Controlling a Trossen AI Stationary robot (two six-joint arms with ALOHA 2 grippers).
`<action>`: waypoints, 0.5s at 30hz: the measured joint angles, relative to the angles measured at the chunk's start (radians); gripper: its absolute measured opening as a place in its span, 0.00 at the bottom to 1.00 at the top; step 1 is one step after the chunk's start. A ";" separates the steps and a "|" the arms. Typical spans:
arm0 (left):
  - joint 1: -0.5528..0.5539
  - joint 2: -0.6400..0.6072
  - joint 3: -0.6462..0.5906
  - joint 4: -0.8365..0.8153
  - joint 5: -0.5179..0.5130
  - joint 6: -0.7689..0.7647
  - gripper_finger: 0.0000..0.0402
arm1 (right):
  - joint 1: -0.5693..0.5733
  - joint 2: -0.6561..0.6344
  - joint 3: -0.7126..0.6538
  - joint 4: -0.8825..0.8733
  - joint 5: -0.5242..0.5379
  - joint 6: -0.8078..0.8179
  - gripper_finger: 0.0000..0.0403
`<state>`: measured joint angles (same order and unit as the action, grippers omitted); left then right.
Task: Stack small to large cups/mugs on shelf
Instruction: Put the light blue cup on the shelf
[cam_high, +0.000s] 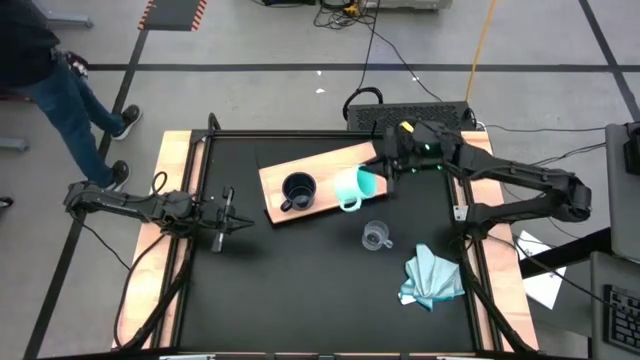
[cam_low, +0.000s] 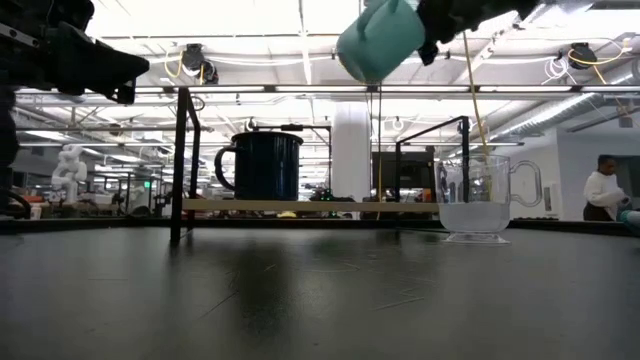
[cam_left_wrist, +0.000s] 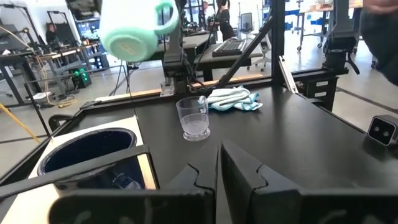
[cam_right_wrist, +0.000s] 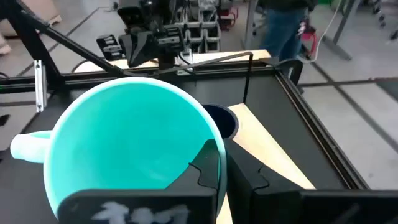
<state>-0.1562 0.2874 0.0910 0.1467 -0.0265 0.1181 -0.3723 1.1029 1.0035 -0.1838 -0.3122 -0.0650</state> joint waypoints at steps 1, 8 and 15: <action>0.000 0.000 0.000 -0.003 0.000 0.000 0.06 | -0.014 0.023 0.027 -0.024 -0.009 -0.003 0.00; 0.000 0.000 0.000 -0.023 0.000 -0.014 0.06 | -0.101 0.188 0.242 -0.301 -0.007 -0.109 0.00; 0.000 0.000 0.000 -0.033 0.000 -0.020 0.06 | -0.141 0.326 0.394 -0.468 -0.008 -0.194 0.00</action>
<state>-0.1562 0.2874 0.0910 0.1135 -0.0265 0.0977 -0.5133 1.4284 1.3976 -0.6519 -0.3198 -0.2591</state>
